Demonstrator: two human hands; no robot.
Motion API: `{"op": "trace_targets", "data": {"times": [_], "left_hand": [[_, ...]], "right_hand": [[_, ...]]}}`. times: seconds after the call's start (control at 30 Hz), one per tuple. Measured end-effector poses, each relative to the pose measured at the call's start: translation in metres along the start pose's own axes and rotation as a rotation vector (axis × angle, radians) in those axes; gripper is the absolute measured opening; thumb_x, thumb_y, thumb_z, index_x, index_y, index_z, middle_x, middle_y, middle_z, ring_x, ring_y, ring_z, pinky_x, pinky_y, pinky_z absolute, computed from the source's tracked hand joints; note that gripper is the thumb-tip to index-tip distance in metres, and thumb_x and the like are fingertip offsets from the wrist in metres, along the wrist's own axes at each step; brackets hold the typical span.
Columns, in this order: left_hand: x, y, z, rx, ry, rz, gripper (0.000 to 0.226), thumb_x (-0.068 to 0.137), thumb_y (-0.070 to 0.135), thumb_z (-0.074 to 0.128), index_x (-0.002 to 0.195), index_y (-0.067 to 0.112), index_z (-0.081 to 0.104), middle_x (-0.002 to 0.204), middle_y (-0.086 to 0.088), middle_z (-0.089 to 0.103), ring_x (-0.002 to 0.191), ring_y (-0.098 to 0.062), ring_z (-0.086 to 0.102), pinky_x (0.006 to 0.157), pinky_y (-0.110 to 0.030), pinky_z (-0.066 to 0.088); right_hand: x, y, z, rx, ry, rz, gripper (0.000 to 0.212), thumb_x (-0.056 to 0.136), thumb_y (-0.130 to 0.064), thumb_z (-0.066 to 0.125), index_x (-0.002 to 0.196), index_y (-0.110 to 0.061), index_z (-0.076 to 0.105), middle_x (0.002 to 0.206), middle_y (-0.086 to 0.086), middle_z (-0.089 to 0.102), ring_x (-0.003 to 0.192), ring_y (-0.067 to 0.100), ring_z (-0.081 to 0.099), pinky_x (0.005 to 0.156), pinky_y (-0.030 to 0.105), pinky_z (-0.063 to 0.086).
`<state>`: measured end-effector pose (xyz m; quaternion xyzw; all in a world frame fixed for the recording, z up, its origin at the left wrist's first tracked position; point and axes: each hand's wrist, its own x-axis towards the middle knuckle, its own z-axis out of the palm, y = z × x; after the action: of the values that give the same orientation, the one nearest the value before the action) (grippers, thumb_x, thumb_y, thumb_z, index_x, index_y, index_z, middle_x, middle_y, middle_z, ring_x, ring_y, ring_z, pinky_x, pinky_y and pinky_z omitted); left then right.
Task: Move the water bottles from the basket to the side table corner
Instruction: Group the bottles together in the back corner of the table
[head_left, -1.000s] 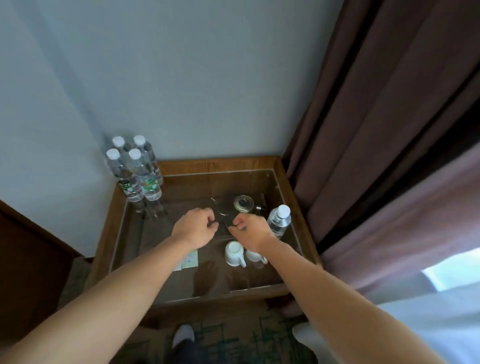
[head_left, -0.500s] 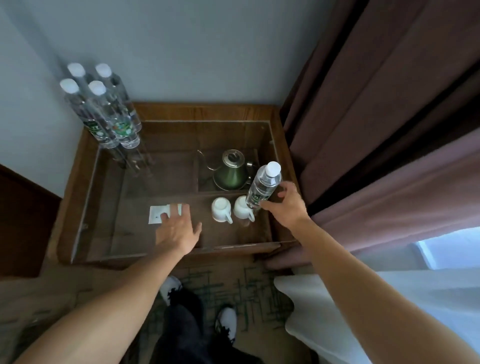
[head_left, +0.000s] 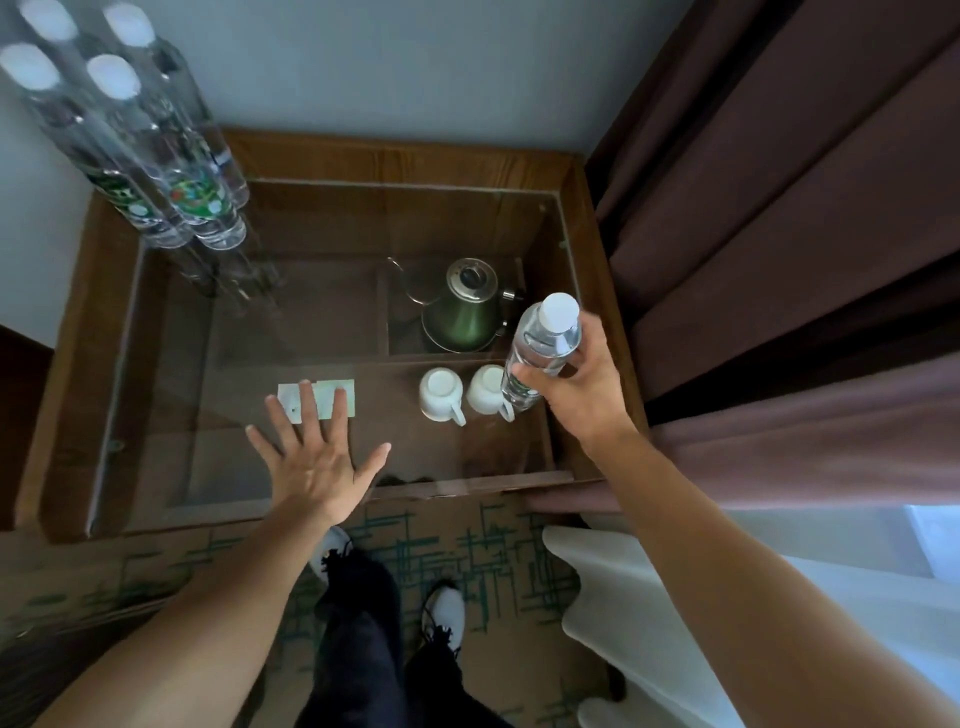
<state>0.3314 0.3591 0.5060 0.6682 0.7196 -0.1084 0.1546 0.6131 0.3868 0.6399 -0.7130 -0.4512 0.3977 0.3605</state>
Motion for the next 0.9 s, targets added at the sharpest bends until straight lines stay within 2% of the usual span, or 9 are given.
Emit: {"op": "trace_targets", "data": {"times": [0.13,0.23,0.33,0.4,0.57,0.67,0.77,0.83,0.9], "left_hand": [[0.008,-0.008,-0.002,0.027,0.051,0.044,0.096,0.08,0.087,0.005,0.159,0.031,0.001,0.167,-0.015,-0.008,0.148,-0.051,-0.007,0.114,-0.072,0.005],[0.016,-0.014,-0.005,-0.019,0.065,-0.027,0.098,0.079,0.088,0.005,0.159,0.031,0.0,0.167,-0.015,-0.009,0.149,-0.051,-0.008,0.115,-0.072,0.004],[0.032,-0.032,-0.012,-0.092,0.071,-0.138,0.103,0.076,0.091,0.006,0.158,0.029,0.0,0.167,-0.016,-0.009,0.149,-0.05,-0.009,0.115,-0.071,0.001],[0.035,-0.042,-0.014,-0.103,0.099,-0.138,0.102,0.077,0.091,0.008,0.158,0.029,0.004,0.167,-0.017,-0.006,0.149,-0.051,-0.007,0.115,-0.071,0.0],[0.035,-0.045,-0.012,-0.128,0.117,-0.114,0.099,0.079,0.09,0.01,0.159,0.031,-0.001,0.167,-0.016,-0.012,0.15,-0.049,-0.01,0.115,-0.07,0.0],[0.037,-0.046,-0.013,-0.149,0.097,-0.117,0.1,0.078,0.09,0.007,0.158,0.032,-0.005,0.166,-0.014,-0.018,0.15,-0.047,-0.016,0.115,-0.069,-0.004],[0.038,-0.048,-0.013,-0.153,0.088,-0.107,0.1,0.078,0.09,0.007,0.158,0.031,-0.008,0.166,-0.015,-0.019,0.149,-0.048,-0.017,0.115,-0.07,-0.005],[0.037,-0.049,-0.014,-0.154,0.081,-0.101,0.101,0.079,0.089,0.008,0.158,0.03,-0.008,0.166,-0.016,-0.017,0.149,-0.049,-0.016,0.114,-0.07,-0.004],[0.037,-0.049,-0.014,-0.146,0.075,-0.101,0.101,0.078,0.089,0.008,0.158,0.029,-0.01,0.166,-0.016,-0.018,0.149,-0.049,-0.016,0.114,-0.07,-0.003]], "right_hand": [[0.001,-0.02,0.03,-0.057,-0.095,-0.05,0.069,0.074,-0.021,0.088,0.129,-0.036,0.049,0.12,-0.016,0.063,0.118,0.01,0.06,0.098,0.028,0.05],[0.007,-0.04,0.07,-0.088,-0.175,-0.094,0.068,0.075,-0.028,0.087,0.131,-0.031,0.049,0.116,-0.015,0.065,0.111,0.007,0.061,0.095,0.025,0.05],[0.016,-0.062,0.115,-0.056,-0.241,-0.14,0.065,0.075,-0.028,0.087,0.129,-0.027,0.05,0.107,-0.018,0.066,0.1,-0.003,0.062,0.085,0.012,0.049],[0.024,-0.076,0.144,-0.03,-0.283,-0.177,0.062,0.076,-0.026,0.086,0.128,-0.025,0.051,0.105,-0.018,0.067,0.095,-0.008,0.062,0.08,0.007,0.047],[0.048,-0.116,0.199,-0.016,-0.332,-0.278,0.062,0.075,-0.028,0.086,0.127,-0.026,0.052,0.112,-0.012,0.069,0.103,0.005,0.066,0.094,0.028,0.053],[0.06,-0.138,0.224,-0.016,-0.359,-0.326,0.062,0.074,-0.024,0.087,0.124,-0.03,0.051,0.116,-0.011,0.067,0.107,0.006,0.064,0.095,0.028,0.053],[0.071,-0.156,0.245,-0.033,-0.376,-0.372,0.063,0.072,-0.023,0.087,0.125,-0.021,0.052,0.117,-0.008,0.067,0.107,0.009,0.065,0.096,0.031,0.055],[0.076,-0.164,0.256,-0.056,-0.394,-0.378,0.062,0.073,-0.023,0.087,0.124,-0.018,0.052,0.111,-0.01,0.067,0.103,0.005,0.066,0.092,0.026,0.055],[0.084,-0.169,0.268,-0.052,-0.4,-0.374,0.061,0.074,-0.022,0.087,0.123,-0.018,0.051,0.103,-0.02,0.065,0.093,-0.008,0.065,0.084,0.013,0.052]]}}
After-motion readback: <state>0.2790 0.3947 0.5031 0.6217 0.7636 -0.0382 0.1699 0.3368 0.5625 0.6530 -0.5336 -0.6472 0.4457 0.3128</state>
